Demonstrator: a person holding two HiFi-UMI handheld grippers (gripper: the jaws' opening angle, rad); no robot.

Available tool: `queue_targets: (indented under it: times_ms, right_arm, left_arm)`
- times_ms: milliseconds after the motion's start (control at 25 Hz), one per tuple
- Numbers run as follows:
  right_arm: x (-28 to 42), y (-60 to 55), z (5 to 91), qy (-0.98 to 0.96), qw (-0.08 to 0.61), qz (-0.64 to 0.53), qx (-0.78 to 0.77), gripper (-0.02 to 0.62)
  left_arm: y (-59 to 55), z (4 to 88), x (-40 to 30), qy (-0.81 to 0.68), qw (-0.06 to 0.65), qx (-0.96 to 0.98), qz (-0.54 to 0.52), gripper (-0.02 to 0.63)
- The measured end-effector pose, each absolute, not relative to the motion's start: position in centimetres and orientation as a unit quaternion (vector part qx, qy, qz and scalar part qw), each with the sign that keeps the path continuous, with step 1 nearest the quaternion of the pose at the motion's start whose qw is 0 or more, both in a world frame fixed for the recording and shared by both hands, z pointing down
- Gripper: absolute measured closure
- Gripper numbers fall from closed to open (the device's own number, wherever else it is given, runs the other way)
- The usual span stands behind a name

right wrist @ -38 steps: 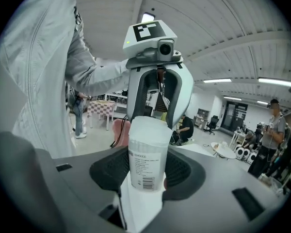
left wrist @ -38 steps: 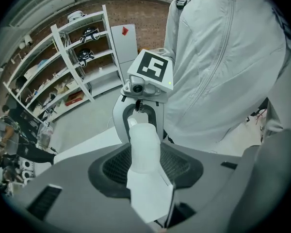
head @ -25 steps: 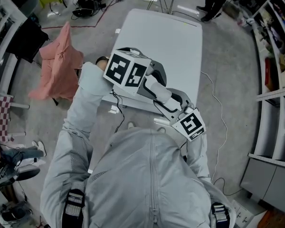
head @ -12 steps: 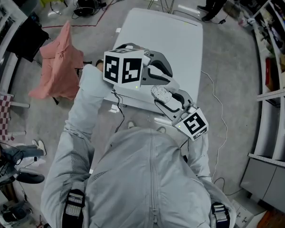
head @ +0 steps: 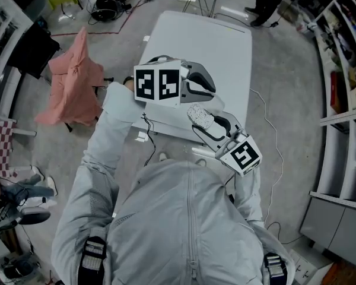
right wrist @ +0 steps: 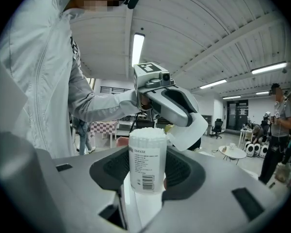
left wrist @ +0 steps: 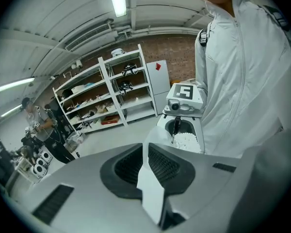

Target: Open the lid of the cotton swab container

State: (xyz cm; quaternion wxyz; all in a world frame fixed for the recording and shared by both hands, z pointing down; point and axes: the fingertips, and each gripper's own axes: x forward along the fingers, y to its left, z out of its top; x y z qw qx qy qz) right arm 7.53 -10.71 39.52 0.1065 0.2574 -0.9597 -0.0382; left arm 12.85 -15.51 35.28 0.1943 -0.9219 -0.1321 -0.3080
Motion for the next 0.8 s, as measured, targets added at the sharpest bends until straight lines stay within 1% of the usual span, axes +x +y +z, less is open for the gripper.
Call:
queue_targets:
  times_ms: [480, 600, 720, 800]
  right_arm:
    - [7.6, -11.3, 39.6, -0.960, 0.096, -0.038, 0.260, 0.380]
    - [8.0, -11.7, 39.7, -0.957, 0.091, -0.032, 0.274, 0.380]
    - [8.8, -12.4, 40.1, -0.948, 0.108, -0.015, 0.298, 0.380]
    - [9.3, -13.0, 39.9, -0.944, 0.106, -0.015, 0.313, 0.380]
  left_arm:
    - [-16.5, 36.4, 13.1, -0.133, 0.147, -0.935, -0.294, 0.555]
    - [-16.7, 35.8, 13.3, -0.126, 0.147, -0.943, -0.271, 0.556]
    - [-17.2, 34.8, 13.3, -0.111, 0.138, -0.954, -0.242, 0.540]
    - [-17.8, 34.2, 13.2, -0.092, 0.129, -0.962, -0.223, 0.532]
